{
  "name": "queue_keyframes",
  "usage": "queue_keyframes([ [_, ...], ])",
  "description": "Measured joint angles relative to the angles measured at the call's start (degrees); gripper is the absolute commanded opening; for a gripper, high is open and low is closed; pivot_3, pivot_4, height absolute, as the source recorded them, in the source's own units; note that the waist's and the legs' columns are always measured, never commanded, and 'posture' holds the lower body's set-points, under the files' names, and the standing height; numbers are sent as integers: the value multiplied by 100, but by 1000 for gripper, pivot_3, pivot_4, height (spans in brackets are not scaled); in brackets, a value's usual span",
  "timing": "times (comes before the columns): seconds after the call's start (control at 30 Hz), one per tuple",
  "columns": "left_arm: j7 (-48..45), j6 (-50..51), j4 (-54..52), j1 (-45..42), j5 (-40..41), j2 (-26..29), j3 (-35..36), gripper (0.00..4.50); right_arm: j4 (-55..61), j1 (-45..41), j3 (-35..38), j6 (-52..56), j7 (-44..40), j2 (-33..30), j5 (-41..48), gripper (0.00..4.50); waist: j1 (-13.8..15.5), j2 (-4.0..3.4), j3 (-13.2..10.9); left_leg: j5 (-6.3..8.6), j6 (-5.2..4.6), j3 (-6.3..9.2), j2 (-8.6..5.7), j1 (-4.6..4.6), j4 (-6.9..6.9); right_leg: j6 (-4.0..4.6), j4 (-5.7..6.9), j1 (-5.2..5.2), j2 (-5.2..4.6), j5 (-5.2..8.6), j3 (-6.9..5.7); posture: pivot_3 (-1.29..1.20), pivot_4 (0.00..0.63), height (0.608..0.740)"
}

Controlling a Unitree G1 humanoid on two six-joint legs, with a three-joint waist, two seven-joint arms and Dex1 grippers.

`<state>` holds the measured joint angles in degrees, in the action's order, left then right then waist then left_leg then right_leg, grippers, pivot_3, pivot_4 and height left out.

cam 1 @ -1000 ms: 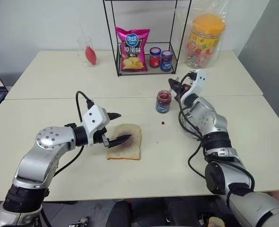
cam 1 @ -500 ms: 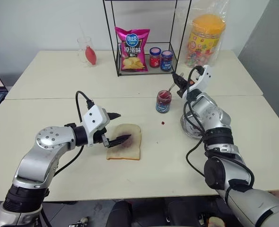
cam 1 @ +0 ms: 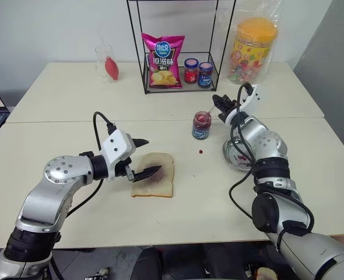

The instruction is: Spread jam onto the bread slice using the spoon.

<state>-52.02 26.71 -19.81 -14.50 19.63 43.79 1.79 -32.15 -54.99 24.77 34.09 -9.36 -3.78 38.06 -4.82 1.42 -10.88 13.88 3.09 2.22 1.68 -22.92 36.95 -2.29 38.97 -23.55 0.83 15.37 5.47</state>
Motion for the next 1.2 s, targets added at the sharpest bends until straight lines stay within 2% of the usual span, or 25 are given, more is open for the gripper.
queue_keyframes([
  [0.9, 11, -67, 19, -11, -29, 1, 60, 4500, 177, -238, 557, 217, 355, -125, 742, 1, -7, -2, -1, 0, -1, -4, 0, -3, -3, -1, -2, -6, 1, 0, 3, 0, 150, 740],
  [1.03, -12, 184, -90, 355, 262, 148, 452, 4500, 939, -170, 300, 621, 258, -106, 894, 1, -26, -4, -2, 1, -1, -6, 4, -12, -11, 0, 1, -22, 1, 0, 6, 0, 150, 740],
  [1.1, -11, 345, -281, 741, 439, 268, 812, 4500, 1807, 104, -171, 950, 54, -110, 971, 1, -42, -4, -2, 1, -2, -6, 10, -14, -17, 4, 2, -30, 3, 3, 5, 0, 150, 740],
  [1.2, -34, 425, -414, 1130, 507, 444, 1196, 4500, 2505, 349, -649, 1296, -54, 41, 1052, 1, -37, -4, -2, 1, -2, -2, 13, -17, -24, 9, 4, -38, 4, 6, 0, 0, 150, 740],
])
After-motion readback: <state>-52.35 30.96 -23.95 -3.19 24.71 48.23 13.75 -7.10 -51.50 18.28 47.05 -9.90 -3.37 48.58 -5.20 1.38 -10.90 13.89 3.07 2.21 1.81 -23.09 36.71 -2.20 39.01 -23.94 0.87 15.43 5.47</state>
